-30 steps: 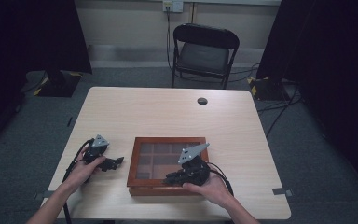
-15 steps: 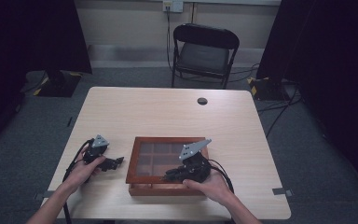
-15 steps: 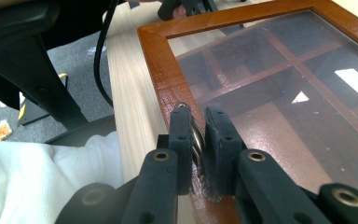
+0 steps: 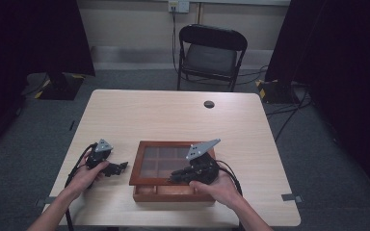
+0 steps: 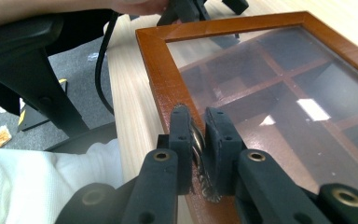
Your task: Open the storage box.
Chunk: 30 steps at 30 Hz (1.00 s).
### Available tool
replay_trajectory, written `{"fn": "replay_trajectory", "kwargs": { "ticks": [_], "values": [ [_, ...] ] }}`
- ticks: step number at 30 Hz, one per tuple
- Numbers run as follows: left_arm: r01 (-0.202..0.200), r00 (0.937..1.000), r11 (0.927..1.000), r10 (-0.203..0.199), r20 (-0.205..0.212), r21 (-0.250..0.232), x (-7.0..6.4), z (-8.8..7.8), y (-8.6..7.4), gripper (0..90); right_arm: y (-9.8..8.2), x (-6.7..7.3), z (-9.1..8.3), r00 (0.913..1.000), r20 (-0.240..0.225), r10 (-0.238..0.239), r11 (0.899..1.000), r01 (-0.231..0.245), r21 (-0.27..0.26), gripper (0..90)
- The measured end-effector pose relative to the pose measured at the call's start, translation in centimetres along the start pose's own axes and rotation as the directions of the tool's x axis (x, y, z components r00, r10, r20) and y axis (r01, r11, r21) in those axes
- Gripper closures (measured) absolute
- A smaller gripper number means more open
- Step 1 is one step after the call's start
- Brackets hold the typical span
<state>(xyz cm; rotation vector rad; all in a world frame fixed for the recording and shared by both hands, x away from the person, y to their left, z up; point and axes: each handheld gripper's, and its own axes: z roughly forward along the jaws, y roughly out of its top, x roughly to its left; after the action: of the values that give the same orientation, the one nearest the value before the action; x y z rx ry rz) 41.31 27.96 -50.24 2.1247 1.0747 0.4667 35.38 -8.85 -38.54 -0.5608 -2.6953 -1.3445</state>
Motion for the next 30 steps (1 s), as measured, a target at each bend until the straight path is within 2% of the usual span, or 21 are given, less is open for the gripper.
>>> {"fn": "replay_trajectory", "kwargs": {
  "ticks": [17,26,30],
  "values": [
    [0.002,1.0000,1.0000,-0.002,-0.001,-0.002,0.0,0.0,0.0,5.5,1.3,-0.1,-0.8,0.9998,0.018,0.005,1.000,-0.005,-0.028,81.8],
    [0.002,1.0000,1.0000,-0.002,-0.001,-0.002,0.0,0.0,0.0,5.5,1.8,-0.2,-1.1,0.9998,0.018,0.005,1.000,-0.004,-0.026,81.8],
    [0.002,1.0000,1.0000,-0.002,-0.001,-0.001,0.0,0.0,0.0,5.5,2.2,-0.3,-1.5,0.9996,0.028,0.007,0.999,-0.005,-0.047,81.9]
  ]
}}
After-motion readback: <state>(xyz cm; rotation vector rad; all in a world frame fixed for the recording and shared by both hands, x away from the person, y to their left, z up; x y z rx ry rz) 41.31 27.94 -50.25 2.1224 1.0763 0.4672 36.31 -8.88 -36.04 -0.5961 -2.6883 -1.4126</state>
